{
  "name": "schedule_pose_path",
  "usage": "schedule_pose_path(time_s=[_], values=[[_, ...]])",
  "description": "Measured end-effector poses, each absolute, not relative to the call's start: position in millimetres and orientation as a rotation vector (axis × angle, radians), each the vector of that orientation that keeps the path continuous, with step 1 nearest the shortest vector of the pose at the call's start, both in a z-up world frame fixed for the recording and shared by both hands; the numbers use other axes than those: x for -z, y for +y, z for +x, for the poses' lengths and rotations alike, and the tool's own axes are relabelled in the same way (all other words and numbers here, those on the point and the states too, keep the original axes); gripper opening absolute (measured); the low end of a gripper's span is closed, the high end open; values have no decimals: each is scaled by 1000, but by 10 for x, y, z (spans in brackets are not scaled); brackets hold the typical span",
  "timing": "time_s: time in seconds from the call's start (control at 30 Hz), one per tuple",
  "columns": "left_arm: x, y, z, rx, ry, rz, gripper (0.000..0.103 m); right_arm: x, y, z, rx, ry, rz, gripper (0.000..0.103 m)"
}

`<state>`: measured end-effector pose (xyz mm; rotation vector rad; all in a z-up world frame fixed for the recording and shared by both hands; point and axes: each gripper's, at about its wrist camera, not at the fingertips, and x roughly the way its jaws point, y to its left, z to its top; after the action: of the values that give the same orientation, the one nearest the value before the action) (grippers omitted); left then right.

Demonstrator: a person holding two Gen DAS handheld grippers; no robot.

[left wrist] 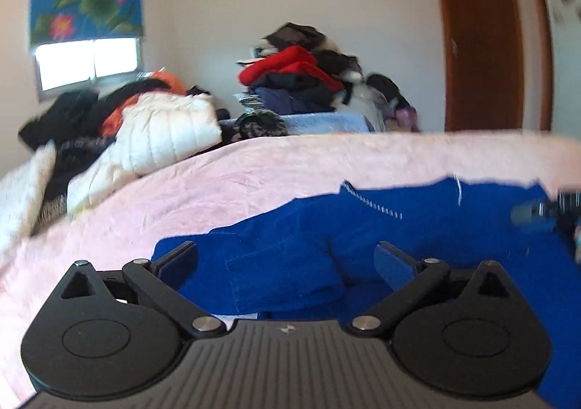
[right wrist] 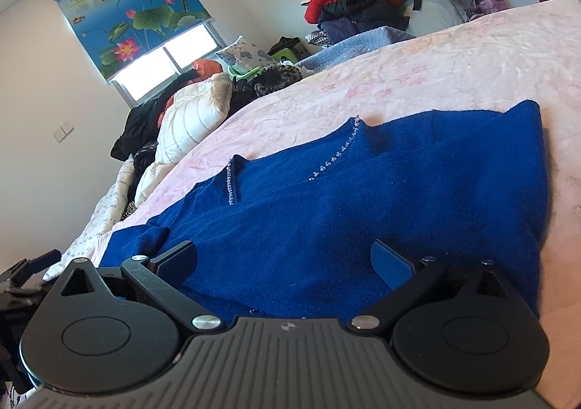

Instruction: Fold small clothes

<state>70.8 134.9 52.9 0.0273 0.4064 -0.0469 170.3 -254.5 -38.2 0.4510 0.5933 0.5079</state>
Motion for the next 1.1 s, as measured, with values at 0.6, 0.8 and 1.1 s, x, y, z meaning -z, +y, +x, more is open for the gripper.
schedule_pose_path(time_s=[0.6, 0.8, 1.1], values=[[460, 3043, 1462, -148, 574, -1368, 58, -403, 321, 1301, -805, 380, -485, 48], [650, 3135, 1493, -160, 603, -1467, 26, -160, 903, 1268, -840, 359, -805, 44], [698, 3171, 1450, -125, 596, -1481, 26, -79, 1044, 1473, -853, 475, -684, 8]])
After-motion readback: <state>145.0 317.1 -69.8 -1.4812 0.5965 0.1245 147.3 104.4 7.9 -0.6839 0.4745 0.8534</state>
